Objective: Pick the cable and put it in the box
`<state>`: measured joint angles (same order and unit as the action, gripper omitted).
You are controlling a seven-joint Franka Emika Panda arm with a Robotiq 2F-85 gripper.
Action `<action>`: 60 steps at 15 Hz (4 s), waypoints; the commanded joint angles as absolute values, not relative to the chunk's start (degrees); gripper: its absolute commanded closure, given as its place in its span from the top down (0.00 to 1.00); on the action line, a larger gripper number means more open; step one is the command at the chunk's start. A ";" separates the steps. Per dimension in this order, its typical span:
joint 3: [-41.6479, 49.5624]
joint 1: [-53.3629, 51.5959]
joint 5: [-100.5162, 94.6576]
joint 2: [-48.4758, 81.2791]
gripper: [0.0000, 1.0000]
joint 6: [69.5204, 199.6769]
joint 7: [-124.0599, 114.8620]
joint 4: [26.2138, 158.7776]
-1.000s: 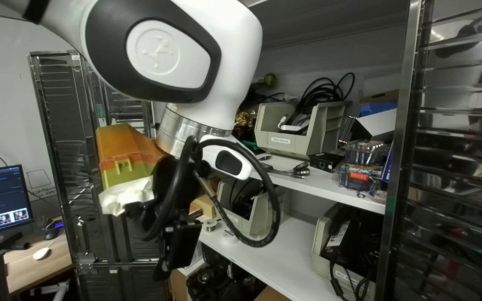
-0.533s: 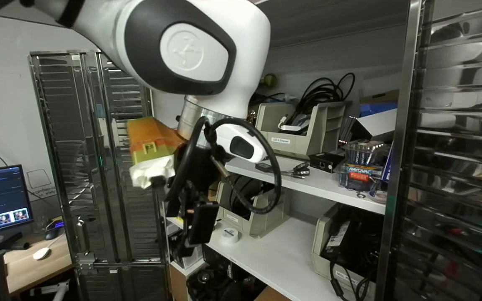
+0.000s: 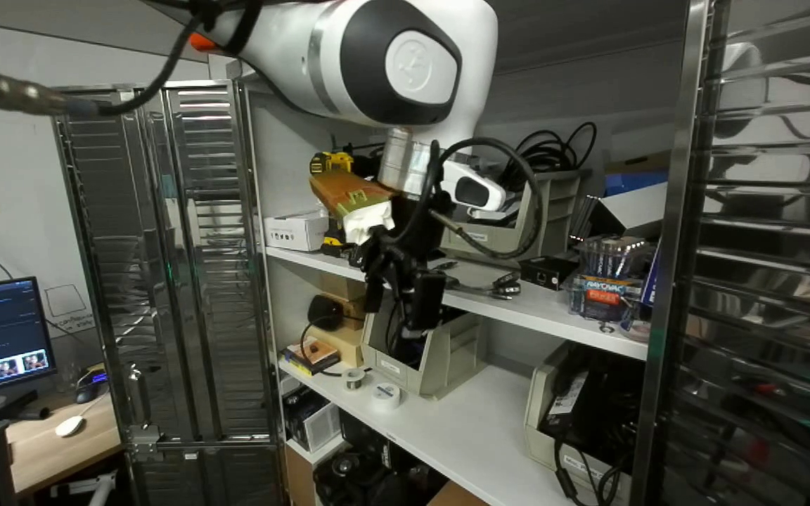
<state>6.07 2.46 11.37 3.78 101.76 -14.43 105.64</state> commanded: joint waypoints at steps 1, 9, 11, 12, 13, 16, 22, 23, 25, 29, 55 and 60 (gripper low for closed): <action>4.92 2.68 6.20 11.93 1.00 95.40 -10.73 91.64; 1.80 1.69 -3.99 20.88 1.00 83.45 7.39 75.16; 1.19 1.32 -7.47 22.36 1.00 82.41 11.98 73.64; 0.89 1.17 -9.28 22.96 1.00 82.43 14.37 73.10; 0.59 0.94 -11.12 23.44 1.00 82.97 16.67 72.92; -0.12 0.40 -16.46 24.60 1.00 85.12 23.43 72.25; -2.00 -1.28 -23.25 26.45 1.00 94.69 32.68 70.49; -2.35 -1.48 -23.69 26.61 1.00 97.14 34.01 70.55; -3.32 -1.65 -22.58 26.98 1.00 102.35 36.51 70.65; -5.40 -0.94 -18.82 28.03 1.00 111.49 43.86 70.88; -6.03 2.84 -5.44 35.35 0.58 103.18 74.85 61.82; -5.93 2.27 -7.45 32.54 0.24 102.68 74.59 64.88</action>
